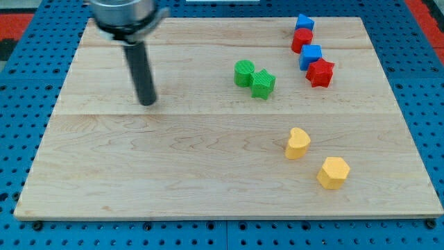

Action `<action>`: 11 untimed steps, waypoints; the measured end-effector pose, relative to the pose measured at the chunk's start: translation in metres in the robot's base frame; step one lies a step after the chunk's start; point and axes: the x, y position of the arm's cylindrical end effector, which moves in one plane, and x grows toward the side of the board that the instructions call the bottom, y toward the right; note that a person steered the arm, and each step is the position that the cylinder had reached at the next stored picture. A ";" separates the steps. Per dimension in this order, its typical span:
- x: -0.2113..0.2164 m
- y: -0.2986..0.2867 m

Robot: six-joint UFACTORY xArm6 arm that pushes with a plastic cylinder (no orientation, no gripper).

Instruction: Slide the green circle into the yellow heart

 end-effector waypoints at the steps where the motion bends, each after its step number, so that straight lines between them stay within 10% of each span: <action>1: -0.021 -0.064; 6: -0.097 0.151; 11: 0.021 0.277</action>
